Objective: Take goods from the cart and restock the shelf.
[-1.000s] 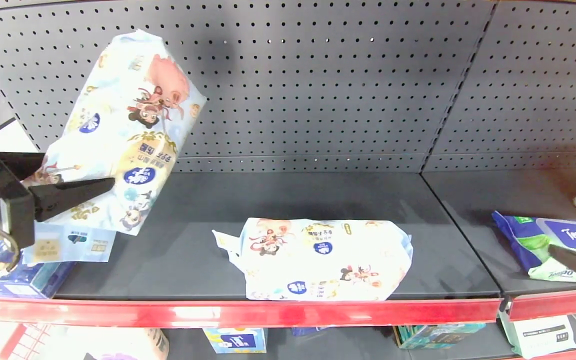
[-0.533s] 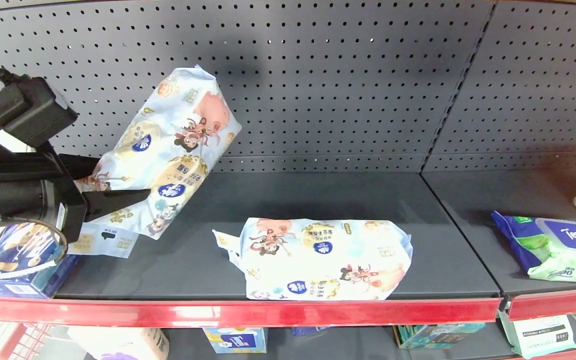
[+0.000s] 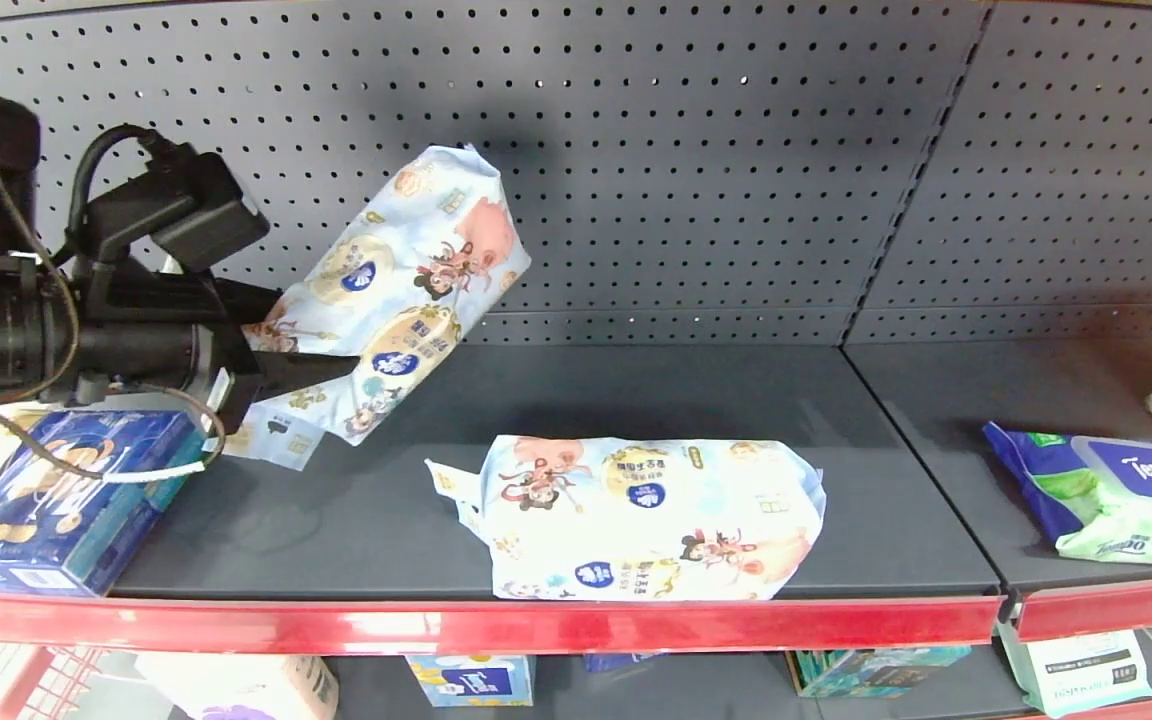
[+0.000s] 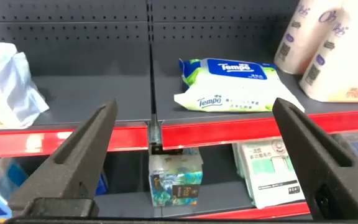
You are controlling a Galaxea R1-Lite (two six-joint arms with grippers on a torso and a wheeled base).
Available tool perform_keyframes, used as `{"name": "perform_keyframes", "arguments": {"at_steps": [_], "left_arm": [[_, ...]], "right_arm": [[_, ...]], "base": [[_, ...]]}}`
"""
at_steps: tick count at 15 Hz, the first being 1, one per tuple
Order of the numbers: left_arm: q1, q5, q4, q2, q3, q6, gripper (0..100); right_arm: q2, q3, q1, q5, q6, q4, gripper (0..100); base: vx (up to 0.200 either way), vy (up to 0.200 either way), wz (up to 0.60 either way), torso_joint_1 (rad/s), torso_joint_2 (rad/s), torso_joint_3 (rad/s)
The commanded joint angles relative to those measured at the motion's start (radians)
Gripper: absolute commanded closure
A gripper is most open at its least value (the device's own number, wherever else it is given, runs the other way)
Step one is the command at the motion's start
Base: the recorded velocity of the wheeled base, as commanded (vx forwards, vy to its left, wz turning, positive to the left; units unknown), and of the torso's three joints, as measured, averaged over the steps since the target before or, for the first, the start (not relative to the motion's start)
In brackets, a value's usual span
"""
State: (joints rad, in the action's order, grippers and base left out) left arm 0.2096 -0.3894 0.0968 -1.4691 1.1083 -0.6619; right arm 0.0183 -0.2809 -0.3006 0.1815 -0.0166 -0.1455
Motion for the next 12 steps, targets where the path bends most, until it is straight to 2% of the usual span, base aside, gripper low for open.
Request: {"name": "perform_keyframes", "arguments": {"at_steps": [1,3,6,7,9,10,12], "left_arm": [[0.044,0.0,0.0,-0.1,0.081,-0.031,100],[0.074,0.0,0.0,-0.135,0.12,-0.071,100],[0.116,-0.005,0.001,-0.184,0.151,-0.096,100],[0.12,-0.006,0.001,-0.207,0.173,-0.125,100],[0.123,-0.04,0.001,-0.254,0.212,-0.22,100],[0.123,-0.049,0.001,-0.263,0.216,-0.239,100],[0.145,-0.059,0.001,-0.28,0.219,-0.242,100]], "right_arm": [[-0.018,0.019,-0.003,0.001,0.0,0.0,0],[-0.018,0.028,-0.003,0.004,0.0,0.0,0],[-0.018,0.049,-0.003,0.004,0.0,0.004,0],[-0.018,0.052,-0.003,0.004,0.0,0.003,0],[-0.018,0.068,-0.005,0.004,0.0,0.006,0],[-0.018,0.069,-0.005,0.004,0.0,0.006,0],[-0.018,0.072,-0.005,0.004,0.0,0.006,0]], "base": [[0.0,0.0,0.0,0.0,0.0,0.0],[0.0,0.0,0.0,0.0,0.0,0.0],[0.0,0.0,0.0,0.0,0.0,0.0],[0.0,0.0,0.0,0.0,0.0,0.0],[0.0,0.0,0.0,0.0,0.0,0.0],[0.0,0.0,0.0,0.0,0.0,0.0],[0.0,0.0,0.0,0.0,0.0,0.0]]}}
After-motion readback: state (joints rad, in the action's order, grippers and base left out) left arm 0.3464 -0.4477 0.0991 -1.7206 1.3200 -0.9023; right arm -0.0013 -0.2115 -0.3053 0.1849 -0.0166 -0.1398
